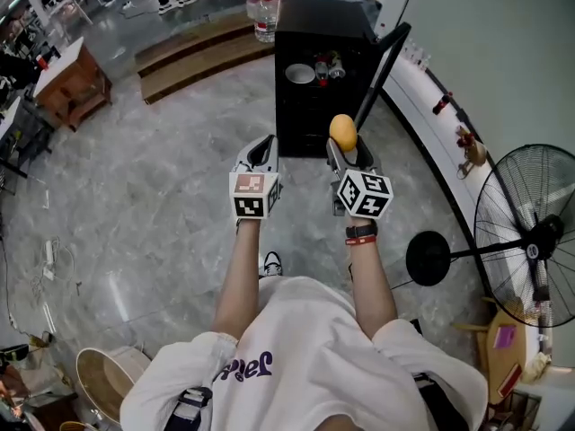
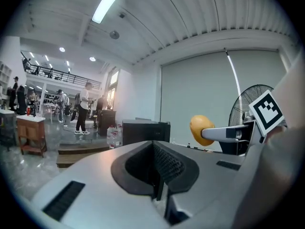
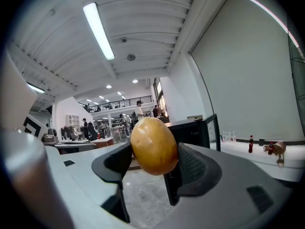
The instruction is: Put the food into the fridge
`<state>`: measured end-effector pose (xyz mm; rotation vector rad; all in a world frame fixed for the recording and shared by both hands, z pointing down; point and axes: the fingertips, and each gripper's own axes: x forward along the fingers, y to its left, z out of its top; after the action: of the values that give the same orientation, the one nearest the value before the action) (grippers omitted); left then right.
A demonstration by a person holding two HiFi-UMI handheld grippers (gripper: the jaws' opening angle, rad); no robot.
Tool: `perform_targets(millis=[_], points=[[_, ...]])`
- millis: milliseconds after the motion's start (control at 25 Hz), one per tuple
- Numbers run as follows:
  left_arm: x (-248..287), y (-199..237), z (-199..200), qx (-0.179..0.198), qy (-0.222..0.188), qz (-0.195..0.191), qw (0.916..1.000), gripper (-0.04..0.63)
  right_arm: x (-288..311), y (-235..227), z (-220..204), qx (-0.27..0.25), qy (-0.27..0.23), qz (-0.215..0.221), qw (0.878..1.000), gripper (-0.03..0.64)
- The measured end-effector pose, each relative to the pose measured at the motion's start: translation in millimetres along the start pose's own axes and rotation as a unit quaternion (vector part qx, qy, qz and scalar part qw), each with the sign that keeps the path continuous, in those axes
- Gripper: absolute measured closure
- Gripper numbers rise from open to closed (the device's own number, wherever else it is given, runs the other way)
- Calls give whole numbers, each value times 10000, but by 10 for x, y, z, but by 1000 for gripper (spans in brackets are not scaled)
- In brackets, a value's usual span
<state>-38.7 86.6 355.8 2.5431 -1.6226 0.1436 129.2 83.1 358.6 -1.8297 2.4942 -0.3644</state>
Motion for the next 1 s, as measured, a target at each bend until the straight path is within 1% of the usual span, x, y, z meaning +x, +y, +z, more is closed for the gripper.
perform_targets(millis=[240, 440, 520, 680, 840, 1000], points=[[468, 415, -18, -90, 63, -109, 9999, 577, 588, 12, -50, 37, 104, -82, 9999, 299], [772, 735, -63, -94, 127, -169, 9997, 577, 1038, 35, -93, 278, 69, -157, 9995, 299], [845, 892, -85, -95, 171, -172, 9997, 575, 1201, 100, -111, 323, 42, -166, 9993, 299], [921, 1130, -143, -79, 244, -304, 9992, 577, 1426, 249, -173, 338, 47, -217, 9992, 299], [985, 1315, -180, -124, 134, -229, 9996, 577, 1583, 316, -303, 279, 175, -242, 9992, 299], [1099, 1413, -206, -33, 76, -200, 9998, 577, 1731, 240, -360, 310, 308, -377, 9983, 299]])
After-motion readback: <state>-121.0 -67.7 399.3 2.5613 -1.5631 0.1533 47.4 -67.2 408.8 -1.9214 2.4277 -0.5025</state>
